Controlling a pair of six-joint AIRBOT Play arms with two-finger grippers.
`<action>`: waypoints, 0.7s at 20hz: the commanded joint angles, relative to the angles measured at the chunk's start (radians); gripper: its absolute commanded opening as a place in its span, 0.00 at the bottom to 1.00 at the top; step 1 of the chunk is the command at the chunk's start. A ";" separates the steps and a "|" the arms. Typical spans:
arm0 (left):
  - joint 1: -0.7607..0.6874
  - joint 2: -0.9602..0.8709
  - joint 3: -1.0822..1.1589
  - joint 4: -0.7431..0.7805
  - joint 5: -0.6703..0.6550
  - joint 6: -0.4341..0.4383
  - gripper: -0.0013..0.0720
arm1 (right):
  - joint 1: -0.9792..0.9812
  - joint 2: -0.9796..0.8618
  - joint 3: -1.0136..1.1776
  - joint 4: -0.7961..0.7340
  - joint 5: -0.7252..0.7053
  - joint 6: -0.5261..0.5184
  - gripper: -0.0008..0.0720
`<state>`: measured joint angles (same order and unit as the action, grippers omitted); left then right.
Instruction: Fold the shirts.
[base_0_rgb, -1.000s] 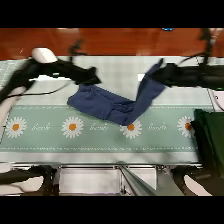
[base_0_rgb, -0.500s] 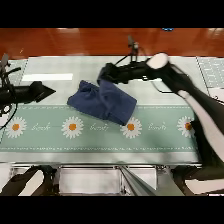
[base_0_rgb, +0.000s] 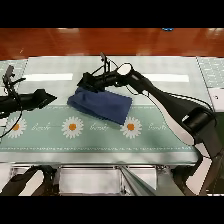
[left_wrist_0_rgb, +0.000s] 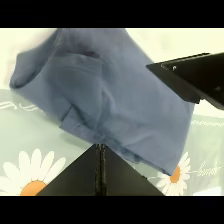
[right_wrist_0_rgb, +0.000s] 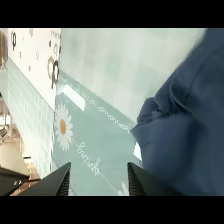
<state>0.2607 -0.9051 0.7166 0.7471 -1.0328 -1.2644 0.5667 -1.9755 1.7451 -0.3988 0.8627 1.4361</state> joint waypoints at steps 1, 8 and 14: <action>0.010 -0.019 -0.003 -0.018 0.081 -0.023 0.05 | -0.059 0.008 0.019 -0.021 0.179 0.032 0.58; 0.011 -0.014 -0.004 -0.144 0.023 0.002 0.05 | -0.280 0.478 -0.137 -1.028 0.621 0.243 0.58; -0.004 0.002 -0.005 -0.125 -0.045 0.023 0.05 | -0.490 0.980 -1.002 -0.761 0.047 0.313 0.58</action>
<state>0.2588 -0.9104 0.7124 0.6117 -1.0386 -1.2514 0.1642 -1.1896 1.0828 -1.2278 1.1507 1.6997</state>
